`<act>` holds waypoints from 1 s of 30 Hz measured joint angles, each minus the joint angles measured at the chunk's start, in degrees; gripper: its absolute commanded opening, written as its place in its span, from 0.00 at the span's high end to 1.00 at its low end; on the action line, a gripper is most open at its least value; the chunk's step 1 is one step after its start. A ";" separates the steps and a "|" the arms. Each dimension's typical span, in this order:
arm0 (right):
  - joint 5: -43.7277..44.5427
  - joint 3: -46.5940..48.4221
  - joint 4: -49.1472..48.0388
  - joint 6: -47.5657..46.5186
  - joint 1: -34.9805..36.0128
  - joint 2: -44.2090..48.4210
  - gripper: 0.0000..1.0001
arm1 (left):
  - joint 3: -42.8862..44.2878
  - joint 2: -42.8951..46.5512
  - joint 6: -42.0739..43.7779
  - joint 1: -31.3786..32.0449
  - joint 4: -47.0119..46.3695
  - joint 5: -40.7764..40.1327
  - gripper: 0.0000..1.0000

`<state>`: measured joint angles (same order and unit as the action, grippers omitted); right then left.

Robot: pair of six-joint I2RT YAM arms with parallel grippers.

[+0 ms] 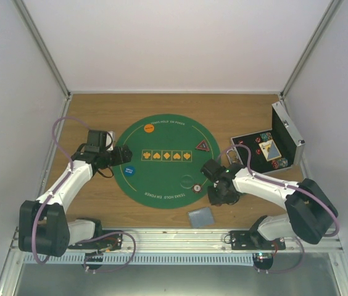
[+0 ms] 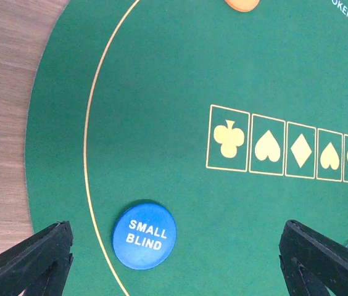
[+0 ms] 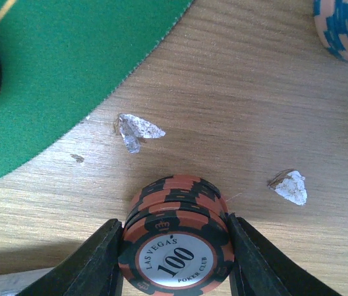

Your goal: Distribute texas hold em gaming equipment

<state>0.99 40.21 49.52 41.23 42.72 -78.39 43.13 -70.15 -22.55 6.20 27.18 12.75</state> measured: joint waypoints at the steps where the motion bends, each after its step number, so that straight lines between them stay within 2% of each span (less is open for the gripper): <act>1: 0.02 0.04 0.07 -0.13 0.00 0.00 0.60 | 0.00 0.00 0.00 0.00 -0.02 -0.02 0.07; 10: -0.02 1.49 2.78 -0.48 0.00 1.16 0.60 | 0.00 0.02 -0.35 0.00 -0.13 -0.94 0.08; 17: -0.04 8.81 3.93 -2.49 0.11 0.46 0.60 | 0.00 3.02 -1.42 0.00 -0.50 -3.74 0.07; 21: 0.17 15.76 2.43 -5.53 0.92 -5.42 0.61 | 0.00 5.31 -1.70 0.00 -0.76 -5.64 0.07; 30: 0.07 33.90 -2.27 -14.71 5.62 -25.03 0.61 | 0.00 7.48 -2.03 0.00 -0.55 -11.04 0.07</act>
<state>1.06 74.11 47.24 26.52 48.34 -103.42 43.13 -62.67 -24.58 6.20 26.63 1.72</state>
